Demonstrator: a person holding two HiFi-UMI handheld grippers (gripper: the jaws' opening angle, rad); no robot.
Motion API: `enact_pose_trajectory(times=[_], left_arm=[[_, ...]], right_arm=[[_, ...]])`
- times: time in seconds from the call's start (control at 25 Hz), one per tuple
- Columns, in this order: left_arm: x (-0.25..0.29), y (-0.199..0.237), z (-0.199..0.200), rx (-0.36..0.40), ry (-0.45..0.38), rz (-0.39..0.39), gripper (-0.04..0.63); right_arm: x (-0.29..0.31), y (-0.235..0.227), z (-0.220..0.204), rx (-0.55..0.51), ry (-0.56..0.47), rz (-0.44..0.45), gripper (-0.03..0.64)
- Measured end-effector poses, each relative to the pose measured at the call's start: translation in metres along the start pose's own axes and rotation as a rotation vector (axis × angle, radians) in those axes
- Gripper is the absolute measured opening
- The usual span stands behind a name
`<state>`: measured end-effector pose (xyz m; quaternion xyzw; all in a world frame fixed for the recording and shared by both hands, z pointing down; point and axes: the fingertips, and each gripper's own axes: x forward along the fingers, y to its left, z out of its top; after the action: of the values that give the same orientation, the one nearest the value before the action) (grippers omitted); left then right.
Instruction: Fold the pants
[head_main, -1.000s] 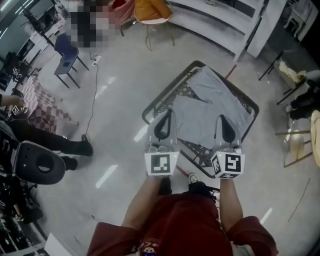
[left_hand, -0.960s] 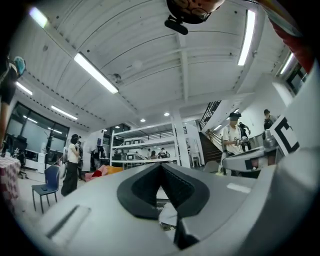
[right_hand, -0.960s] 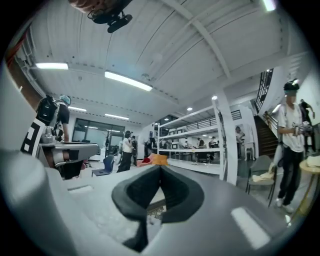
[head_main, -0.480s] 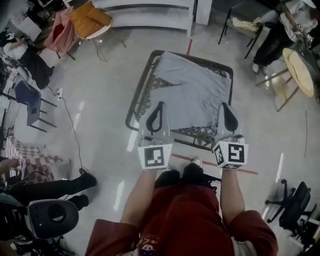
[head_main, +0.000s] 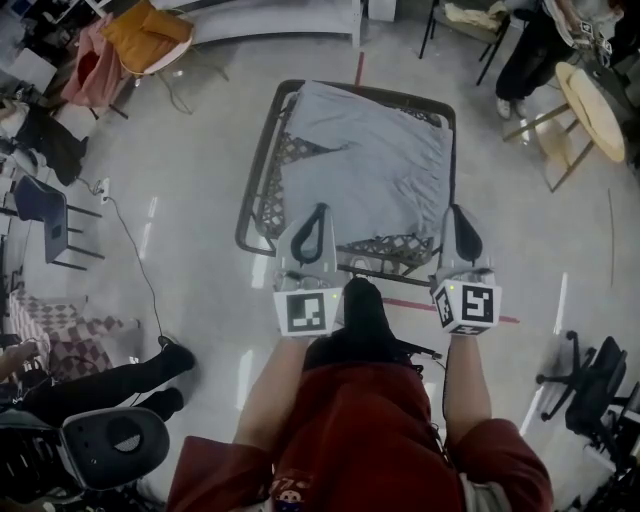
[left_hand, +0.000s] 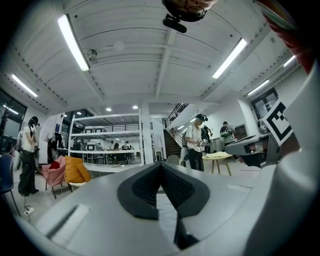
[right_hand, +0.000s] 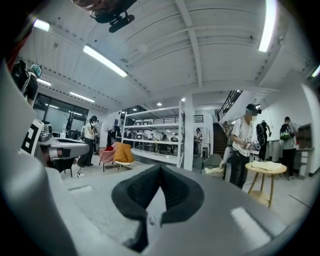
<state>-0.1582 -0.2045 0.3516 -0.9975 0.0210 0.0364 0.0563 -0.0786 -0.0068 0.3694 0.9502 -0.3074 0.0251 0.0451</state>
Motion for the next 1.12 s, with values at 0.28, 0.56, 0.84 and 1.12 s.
enact_pose_trajectory(times=[0.28,0.56,0.84,1.12], left_arm=[[0.009,0.0,-0.068,0.208,0.147,-0.073,0.005],[-0.024,0.009,-0.194,0.287,0.509,-0.201,0.117],[-0.05,0.02,-0.287,0.459,0.8,-0.434,0.192],[-0.055,0.028,-0.342,0.552,0.974,-0.613,0.199]], right_arm=[[0.029,-0.005,-0.065,-0.09,0.152,0.095,0.003],[0.042,-0.012,-0.153,-0.198,0.365,0.226,0.025],[0.047,-0.013,-0.239,-0.431,0.624,0.485,0.134],[0.025,-0.036,-0.329,-0.773,0.946,0.749,0.187]])
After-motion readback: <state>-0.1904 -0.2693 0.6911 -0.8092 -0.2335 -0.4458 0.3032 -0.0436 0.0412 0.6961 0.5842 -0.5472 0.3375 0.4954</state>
